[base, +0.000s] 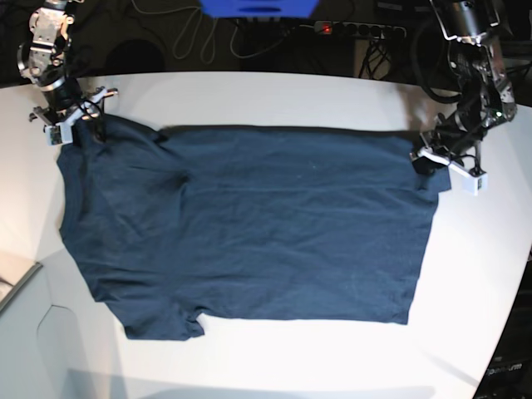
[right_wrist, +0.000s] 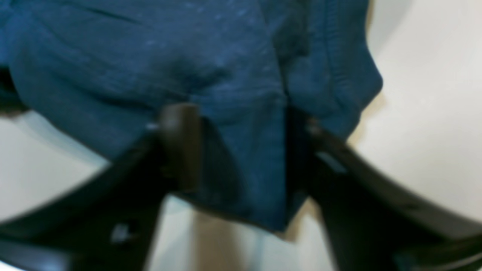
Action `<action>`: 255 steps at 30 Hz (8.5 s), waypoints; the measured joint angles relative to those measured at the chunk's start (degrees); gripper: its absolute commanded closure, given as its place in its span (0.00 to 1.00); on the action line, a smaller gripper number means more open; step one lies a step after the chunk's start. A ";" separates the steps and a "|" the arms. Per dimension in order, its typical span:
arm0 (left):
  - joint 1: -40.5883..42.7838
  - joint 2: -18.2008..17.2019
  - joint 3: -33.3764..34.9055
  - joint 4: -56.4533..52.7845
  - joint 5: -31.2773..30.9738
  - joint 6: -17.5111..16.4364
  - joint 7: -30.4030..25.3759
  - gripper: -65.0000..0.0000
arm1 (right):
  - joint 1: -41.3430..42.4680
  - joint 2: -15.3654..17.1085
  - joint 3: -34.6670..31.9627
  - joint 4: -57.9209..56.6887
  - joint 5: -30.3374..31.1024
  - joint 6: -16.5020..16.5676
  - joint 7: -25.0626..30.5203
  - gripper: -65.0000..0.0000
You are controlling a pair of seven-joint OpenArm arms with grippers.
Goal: Layout the t-shirt on the table in an organized manner, then fold the t-shirt properly
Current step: 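Hold the shoulder corners and pull the shirt taut between both grippers, then slide the left gripper along the shirt side toward the hem, then drag the shirt toward the robot with both grippers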
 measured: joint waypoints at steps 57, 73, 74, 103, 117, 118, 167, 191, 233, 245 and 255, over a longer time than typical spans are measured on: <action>1.90 -2.78 -0.04 1.64 -0.07 0.00 0.98 0.35 | -0.96 -1.29 1.29 2.38 -0.13 0.00 -0.42 0.38; 1.11 -3.23 -0.04 1.86 -0.42 0.02 0.00 0.35 | -1.29 -1.31 1.31 2.29 -0.02 0.00 -0.57 0.38; 1.11 -3.23 -0.04 1.86 -0.42 0.02 -0.02 0.35 | -1.29 -1.31 1.31 2.29 0.00 0.00 -0.57 0.38; -5.44 -3.19 0.00 0.26 -0.42 0.15 0.46 1.00 | -0.90 -1.27 1.42 -0.70 0.50 -0.09 1.31 0.38; -5.75 -3.21 0.00 8.22 -0.46 0.00 0.87 1.00 | 0.94 -0.31 1.64 -4.63 1.53 -0.17 3.45 0.38; -5.77 -3.21 0.00 8.17 -0.33 0.00 0.87 1.00 | 0.94 -0.31 1.64 -4.61 1.53 -0.15 3.45 0.38; -14.91 -5.53 -0.02 -15.89 8.26 0.17 -0.72 0.29 | 0.74 -0.17 1.51 -4.61 1.55 -0.17 3.54 0.38; -3.67 -2.08 -4.50 -4.59 8.50 -0.04 -0.46 0.29 | 0.81 -0.22 1.53 -4.61 1.53 -0.17 3.48 0.38; 5.31 -3.32 -5.01 2.82 7.98 -0.39 5.81 1.00 | -9.07 -1.60 1.44 1.18 2.99 -0.20 4.48 1.00; 7.89 -3.06 -10.78 5.29 7.93 -0.46 6.05 1.00 | -13.51 -4.17 1.42 5.84 2.21 -0.17 3.30 1.00; 7.72 -3.32 -10.80 5.40 8.28 -3.19 6.40 0.99 | -17.35 -5.46 1.60 11.89 2.21 0.00 -0.39 0.43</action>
